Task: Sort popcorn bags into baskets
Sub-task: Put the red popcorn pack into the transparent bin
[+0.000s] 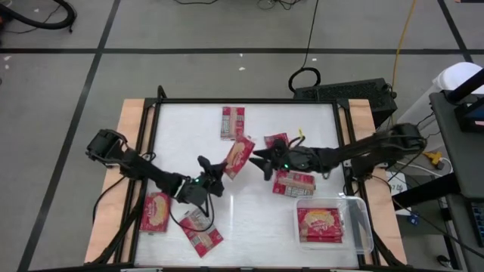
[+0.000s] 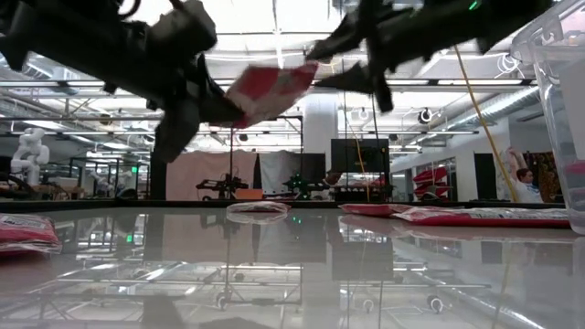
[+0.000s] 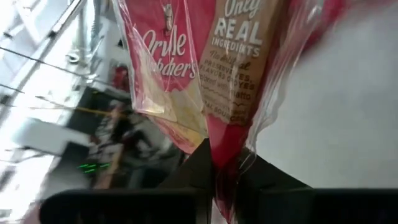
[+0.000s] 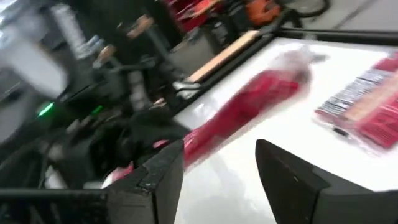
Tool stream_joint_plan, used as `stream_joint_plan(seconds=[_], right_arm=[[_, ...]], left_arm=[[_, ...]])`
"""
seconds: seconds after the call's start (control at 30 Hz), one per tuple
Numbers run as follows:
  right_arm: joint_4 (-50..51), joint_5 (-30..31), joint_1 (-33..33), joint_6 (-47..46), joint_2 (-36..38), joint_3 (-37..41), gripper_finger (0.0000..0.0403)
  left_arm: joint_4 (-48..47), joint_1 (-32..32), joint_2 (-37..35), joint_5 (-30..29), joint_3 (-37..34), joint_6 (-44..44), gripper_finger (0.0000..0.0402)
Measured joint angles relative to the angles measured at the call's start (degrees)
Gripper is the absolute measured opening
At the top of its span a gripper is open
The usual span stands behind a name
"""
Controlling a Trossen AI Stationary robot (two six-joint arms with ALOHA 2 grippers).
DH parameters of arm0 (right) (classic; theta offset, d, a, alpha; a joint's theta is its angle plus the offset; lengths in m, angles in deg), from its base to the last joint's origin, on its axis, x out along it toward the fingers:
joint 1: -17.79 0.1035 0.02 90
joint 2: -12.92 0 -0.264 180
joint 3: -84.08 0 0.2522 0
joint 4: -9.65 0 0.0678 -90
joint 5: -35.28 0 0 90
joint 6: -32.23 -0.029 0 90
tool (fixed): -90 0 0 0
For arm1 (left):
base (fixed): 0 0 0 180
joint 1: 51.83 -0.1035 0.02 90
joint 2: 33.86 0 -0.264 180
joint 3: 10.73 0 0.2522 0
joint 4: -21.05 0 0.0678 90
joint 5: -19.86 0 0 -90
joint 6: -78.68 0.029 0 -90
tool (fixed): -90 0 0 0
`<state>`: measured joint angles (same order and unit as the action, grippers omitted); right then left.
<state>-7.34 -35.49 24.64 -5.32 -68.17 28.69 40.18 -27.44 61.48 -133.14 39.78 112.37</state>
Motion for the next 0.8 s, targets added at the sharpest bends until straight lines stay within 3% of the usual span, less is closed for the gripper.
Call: stream_joint_plan(seconds=[0.23, 0.4, 0.67, 0.8], right_arm=[[9.46, 5.99, 7.49, 12.80, 10.26, -0.08, 0.0188], [17.87, 16.71, 14.25, 21.27, 10.19, -4.43, 0.0188], [30.97, 13.57, 17.21, 31.21, 0.91, -15.90, 0.0188], [41.64, 9.55, 16.57, 28.29, -4.78, -22.48, 0.0188]], left_arm=[[0.42, -0.56, -1.85, 17.13, 0.01, -10.32, 0.0019], [-0.32, -3.21, -1.83, 31.42, 0.01, -16.68, 0.0022], [-1.80, -7.25, -1.83, 49.14, -0.01, -24.03, 0.0045], [-2.58, -7.38, -1.83, 51.42, -0.01, -25.46, 0.0034]])
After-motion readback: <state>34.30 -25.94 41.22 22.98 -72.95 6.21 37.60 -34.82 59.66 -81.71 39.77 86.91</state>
